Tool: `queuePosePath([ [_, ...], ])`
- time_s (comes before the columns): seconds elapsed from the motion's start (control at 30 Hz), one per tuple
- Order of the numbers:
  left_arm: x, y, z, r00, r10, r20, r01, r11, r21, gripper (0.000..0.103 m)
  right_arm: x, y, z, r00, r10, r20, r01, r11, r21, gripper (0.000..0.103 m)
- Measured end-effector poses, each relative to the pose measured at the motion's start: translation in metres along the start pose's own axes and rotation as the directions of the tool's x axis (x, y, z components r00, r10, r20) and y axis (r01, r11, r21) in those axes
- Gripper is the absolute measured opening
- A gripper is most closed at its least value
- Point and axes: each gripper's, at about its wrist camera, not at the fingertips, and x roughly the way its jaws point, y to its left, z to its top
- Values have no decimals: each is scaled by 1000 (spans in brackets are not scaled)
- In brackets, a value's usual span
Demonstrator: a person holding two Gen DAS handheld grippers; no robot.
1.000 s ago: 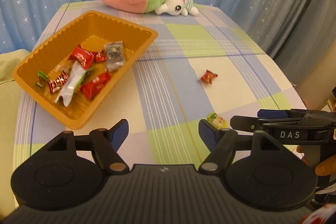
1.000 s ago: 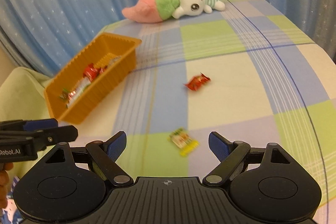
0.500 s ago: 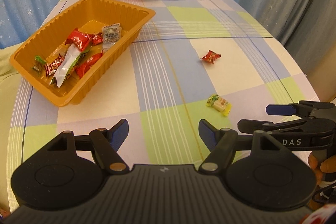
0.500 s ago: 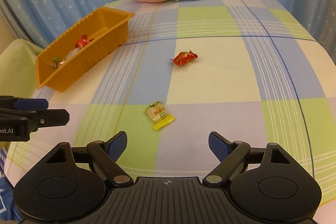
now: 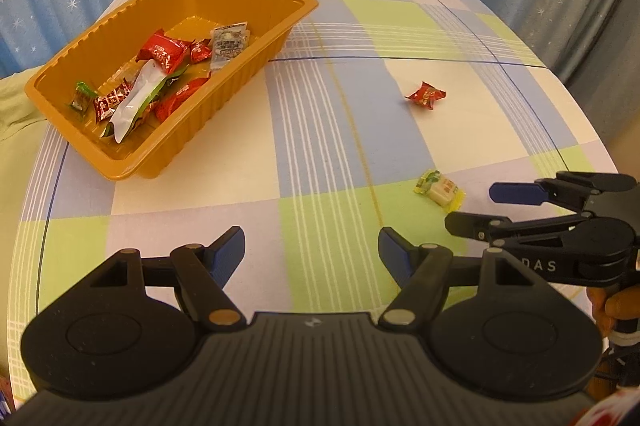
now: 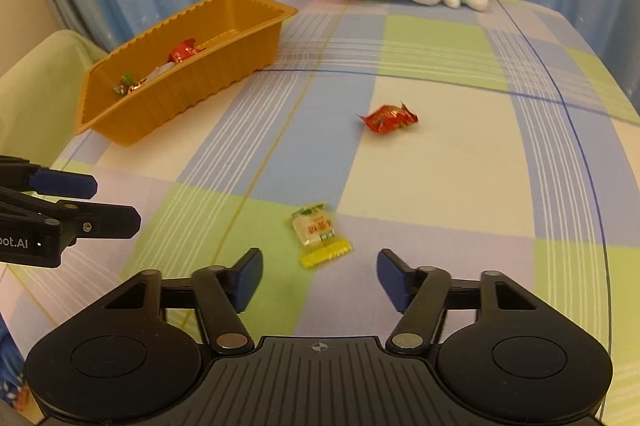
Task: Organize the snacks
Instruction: 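Move both open tools back toward the loose red and yellow candies, then grasp the small red candy with the left tool while the right tool grasps the yellow candy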
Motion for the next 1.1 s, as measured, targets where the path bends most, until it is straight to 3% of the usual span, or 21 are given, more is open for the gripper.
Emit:
queuePosePath([
  [0.23, 3, 2, 1, 1000, 7, -6, -7, 1000, -2, 71, 14, -1, 7, 1000, -1, 3, 1, 997, -81, 49],
  [0.77, 14, 4, 8, 1000, 8, -18, -8, 1000, 6, 71, 32, 11, 12, 1000, -14, -3, 13, 986, -164, 40],
  [0.87, 18, 3, 11, 1000, 3, -20, -3, 1000, 12, 71, 31, 11, 12, 1000, -18, 1, 18, 984, -177, 26],
  [1.1, 27, -6, 19, 1000, -13, -18, 14, 998, 54, 71, 26, -1, 13, 999, -33, 12, 34, 992, -123, 22],
])
